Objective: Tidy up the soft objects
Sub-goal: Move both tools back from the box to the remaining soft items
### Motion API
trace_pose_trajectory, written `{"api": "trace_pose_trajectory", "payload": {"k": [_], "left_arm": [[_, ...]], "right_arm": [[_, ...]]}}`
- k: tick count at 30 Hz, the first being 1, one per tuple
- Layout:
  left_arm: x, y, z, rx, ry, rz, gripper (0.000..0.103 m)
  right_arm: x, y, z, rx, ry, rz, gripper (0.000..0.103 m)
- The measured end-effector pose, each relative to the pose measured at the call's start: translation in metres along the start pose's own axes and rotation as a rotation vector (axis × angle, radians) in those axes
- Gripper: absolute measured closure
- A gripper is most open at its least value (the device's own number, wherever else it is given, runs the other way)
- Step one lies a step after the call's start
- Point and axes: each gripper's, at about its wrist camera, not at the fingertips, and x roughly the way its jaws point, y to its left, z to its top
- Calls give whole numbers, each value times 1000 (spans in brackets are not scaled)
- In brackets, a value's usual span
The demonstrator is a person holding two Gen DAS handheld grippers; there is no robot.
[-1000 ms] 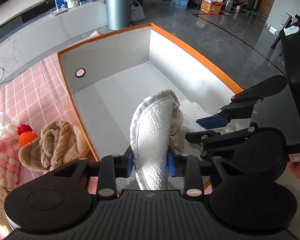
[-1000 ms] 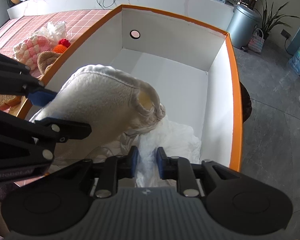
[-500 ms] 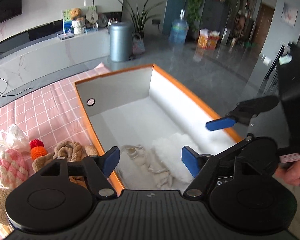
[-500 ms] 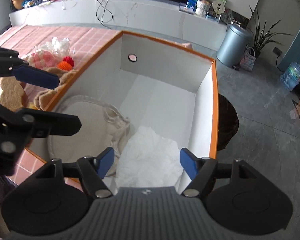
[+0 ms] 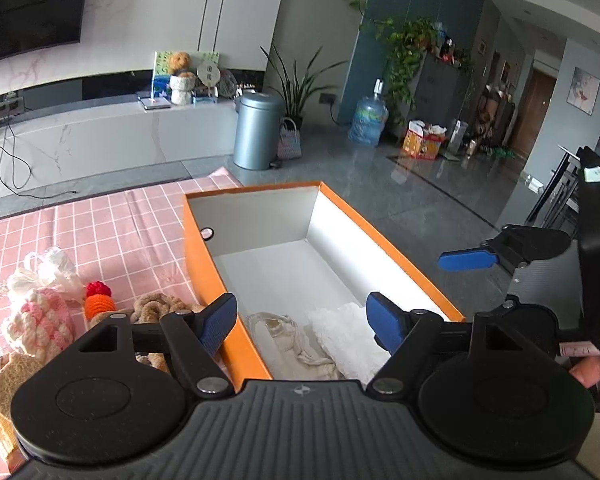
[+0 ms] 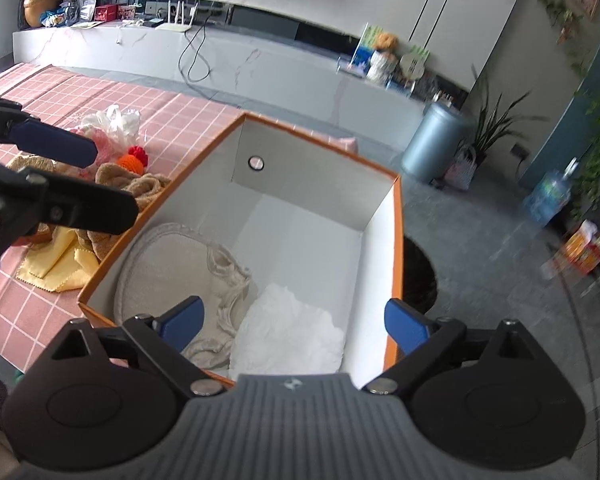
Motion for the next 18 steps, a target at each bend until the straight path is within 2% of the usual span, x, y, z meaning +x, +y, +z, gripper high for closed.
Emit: {"api": "trace_pose_trajectory", "payload": {"k": [8, 13, 18], "left_arm": [[-18, 9, -13, 9, -51, 27, 16], [-30, 18, -25, 8, -76, 41, 16], [-39, 31, -38, -27, -91, 56, 16]], "right_arm": [[-24, 32, -7, -48, -102, -107, 4], [-29, 48, -12, -33, -118, -160, 3], [-29, 55, -18, 63, -119, -140, 3]]}}
